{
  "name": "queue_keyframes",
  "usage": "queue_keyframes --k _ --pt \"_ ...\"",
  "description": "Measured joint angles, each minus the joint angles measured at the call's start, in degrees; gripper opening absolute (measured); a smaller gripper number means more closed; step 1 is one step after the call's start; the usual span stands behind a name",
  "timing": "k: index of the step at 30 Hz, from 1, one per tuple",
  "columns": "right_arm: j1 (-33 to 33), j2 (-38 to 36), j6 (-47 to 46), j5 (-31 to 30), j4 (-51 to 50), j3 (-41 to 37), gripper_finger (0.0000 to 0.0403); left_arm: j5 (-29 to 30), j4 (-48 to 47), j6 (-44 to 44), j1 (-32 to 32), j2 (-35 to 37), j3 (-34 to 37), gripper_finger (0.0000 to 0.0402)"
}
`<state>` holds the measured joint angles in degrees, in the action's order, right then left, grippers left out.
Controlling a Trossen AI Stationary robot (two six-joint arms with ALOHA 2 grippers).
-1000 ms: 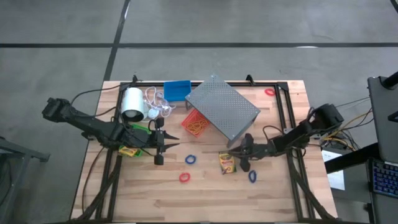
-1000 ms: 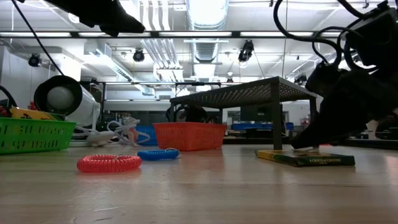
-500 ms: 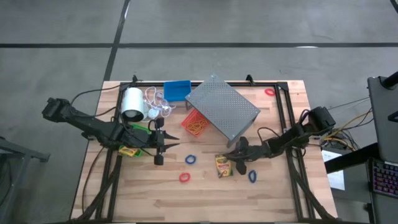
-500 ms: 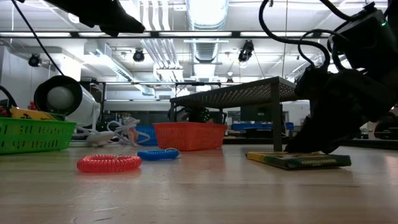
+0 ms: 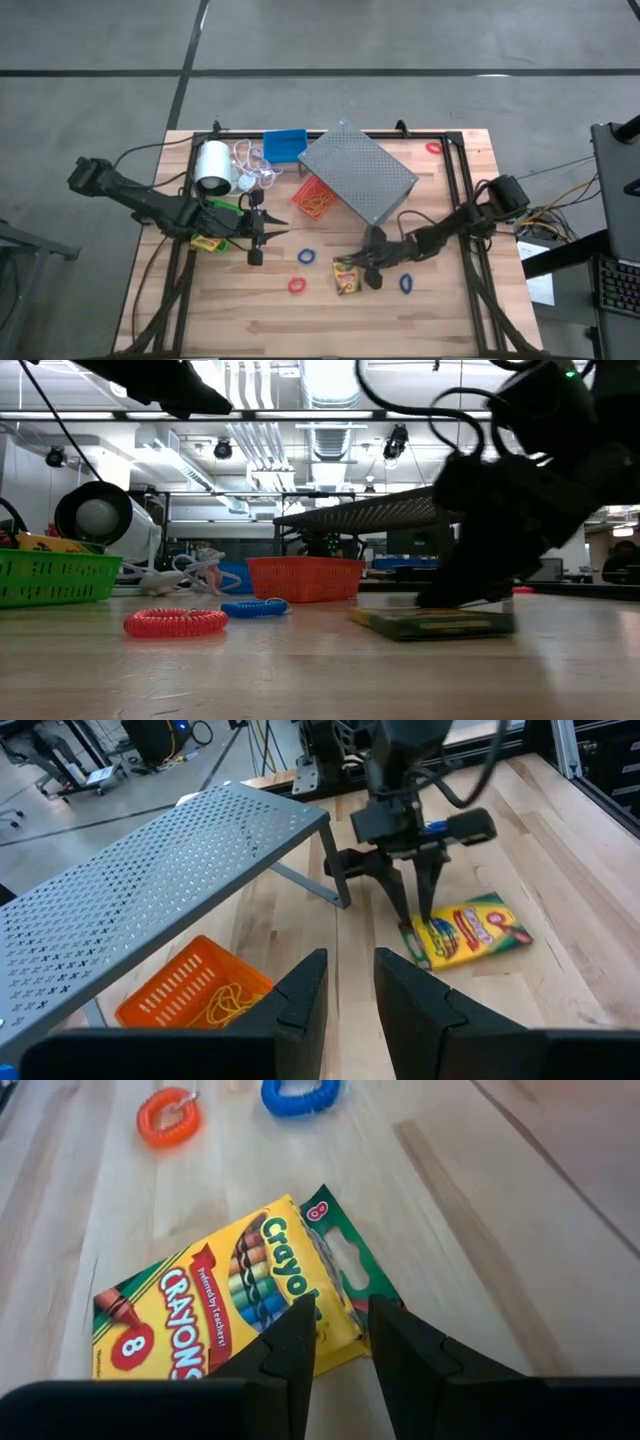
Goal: Pick & Place Office Desk Supplies
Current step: Put the crayon box into the green bin
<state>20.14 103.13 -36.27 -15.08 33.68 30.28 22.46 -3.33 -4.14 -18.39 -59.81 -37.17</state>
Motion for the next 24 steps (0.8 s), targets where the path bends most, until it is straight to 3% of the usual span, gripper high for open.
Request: queue_keyframes --k 6,12,20,24 --pt "0.0 4.87 -0.76 -3.33 -1.85 6.66 0.0093 0.0 -0.17 -0.01 0.02 0.0 0.0 0.0087" --pt "0.44 7.63 5.34 -4.16 -5.16 12.23 0.0093 0.0 -0.52 0.0 0.02 0.0 0.0 0.0087" --pt "1.91 5.29 6.73 -5.07 -11.45 13.37 0.0093 0.0 -0.52 -0.02 0.07 0.0 0.0 0.0087" --pt "4.61 3.22 6.93 -9.99 -15.62 13.21 0.0093 0.0 -0.85 0.0 0.07 0.0 0.0 0.0087"
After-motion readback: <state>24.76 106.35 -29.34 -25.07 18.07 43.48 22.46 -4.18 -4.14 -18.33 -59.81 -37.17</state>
